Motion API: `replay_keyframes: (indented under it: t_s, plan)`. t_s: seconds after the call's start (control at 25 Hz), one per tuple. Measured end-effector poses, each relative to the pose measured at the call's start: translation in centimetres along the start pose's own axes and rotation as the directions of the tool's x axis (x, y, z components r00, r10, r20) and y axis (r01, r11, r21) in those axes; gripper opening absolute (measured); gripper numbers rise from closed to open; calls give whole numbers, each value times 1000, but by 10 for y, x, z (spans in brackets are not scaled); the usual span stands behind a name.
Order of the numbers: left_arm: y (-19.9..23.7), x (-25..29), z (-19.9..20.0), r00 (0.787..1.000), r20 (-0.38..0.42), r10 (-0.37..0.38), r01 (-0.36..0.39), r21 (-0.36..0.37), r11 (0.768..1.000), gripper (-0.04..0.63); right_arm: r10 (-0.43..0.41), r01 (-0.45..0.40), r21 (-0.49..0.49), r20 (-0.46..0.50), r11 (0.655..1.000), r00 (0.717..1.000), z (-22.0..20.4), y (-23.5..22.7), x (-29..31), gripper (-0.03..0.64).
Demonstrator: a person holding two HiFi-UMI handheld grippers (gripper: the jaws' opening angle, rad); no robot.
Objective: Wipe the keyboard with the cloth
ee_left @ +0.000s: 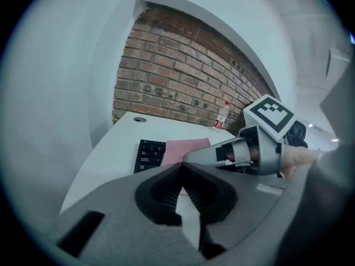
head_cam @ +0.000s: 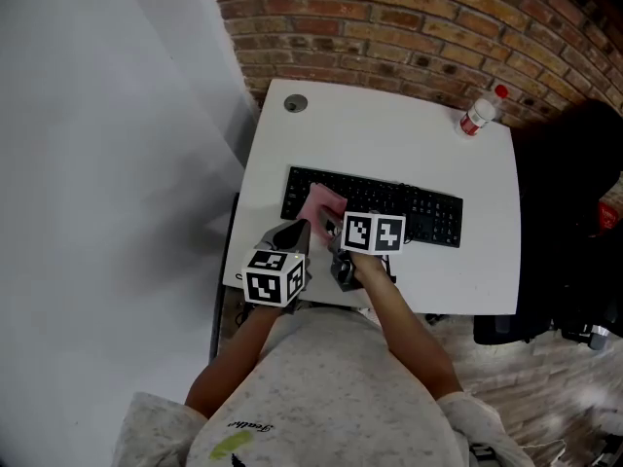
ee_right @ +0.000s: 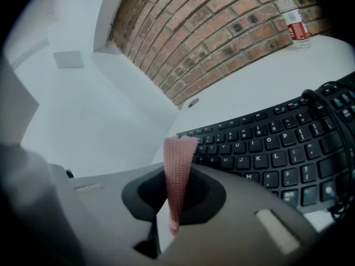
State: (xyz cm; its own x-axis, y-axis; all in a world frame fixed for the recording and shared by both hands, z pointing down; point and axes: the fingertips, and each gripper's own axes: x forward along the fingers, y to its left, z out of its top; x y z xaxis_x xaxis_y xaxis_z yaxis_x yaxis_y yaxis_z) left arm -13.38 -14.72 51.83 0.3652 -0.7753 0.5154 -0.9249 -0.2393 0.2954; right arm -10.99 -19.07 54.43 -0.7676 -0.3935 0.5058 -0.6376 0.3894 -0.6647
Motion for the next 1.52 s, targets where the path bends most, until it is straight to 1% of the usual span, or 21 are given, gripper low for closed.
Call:
replay_keyframes:
  t_s: [0.64, 0.96, 1.24, 1.52]
  plan:
    - [-49, 22, -4, 995, -33, -94, 96, 58, 994, -3, -81, 79, 24, 74, 997, 994, 6, -39, -53, 26]
    - [-67, 31, -5, 990, -49, -128, 132, 80, 988, -3, -109, 105, 40, 112, 994, 988, 10, -55, -76, 26]
    - [-86, 42, -7, 984, -69, -163, 170, 96, 981, -3, -132, 122, 78, 155, 990, 979, 15, -73, -100, 26]
    - [-101, 52, -7, 978, -83, -189, 198, 109, 974, -3, -155, 143, 81, 180, 986, 971, 15, -85, -121, 26]
